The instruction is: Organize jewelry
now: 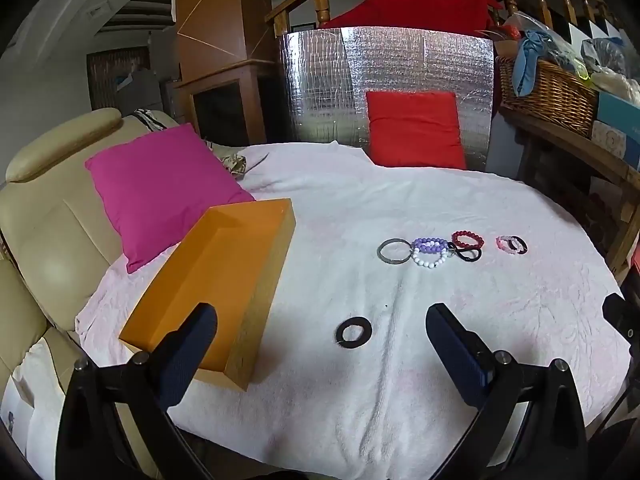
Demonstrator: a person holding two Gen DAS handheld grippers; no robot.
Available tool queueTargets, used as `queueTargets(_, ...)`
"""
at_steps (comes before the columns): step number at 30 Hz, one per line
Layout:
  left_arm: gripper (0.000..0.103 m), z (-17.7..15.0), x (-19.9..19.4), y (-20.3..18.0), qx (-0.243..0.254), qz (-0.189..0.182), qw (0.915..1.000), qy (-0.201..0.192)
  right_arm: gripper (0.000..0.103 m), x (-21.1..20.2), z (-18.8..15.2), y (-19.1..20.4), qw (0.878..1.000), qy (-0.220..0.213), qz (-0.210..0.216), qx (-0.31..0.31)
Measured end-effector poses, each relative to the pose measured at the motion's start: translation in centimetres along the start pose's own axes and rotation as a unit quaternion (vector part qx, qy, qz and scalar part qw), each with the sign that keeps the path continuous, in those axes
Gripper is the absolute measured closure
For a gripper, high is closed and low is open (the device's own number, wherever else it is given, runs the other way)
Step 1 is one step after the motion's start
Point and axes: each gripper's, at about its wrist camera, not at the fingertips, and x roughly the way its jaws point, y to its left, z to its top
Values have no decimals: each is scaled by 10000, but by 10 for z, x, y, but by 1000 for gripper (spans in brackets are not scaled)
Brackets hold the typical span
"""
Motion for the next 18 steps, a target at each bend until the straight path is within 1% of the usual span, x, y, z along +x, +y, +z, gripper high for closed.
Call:
queueTargets(7, 0, 3, -7, 0, 6, 27, 10000, -55, 0, -6, -5, 5, 10000, -48, 18, -48)
queueTargets(18, 0, 2, 0, -4, 49, 55, 10000, 36, 0, -3, -3, 4, 10000, 25, 25, 42)
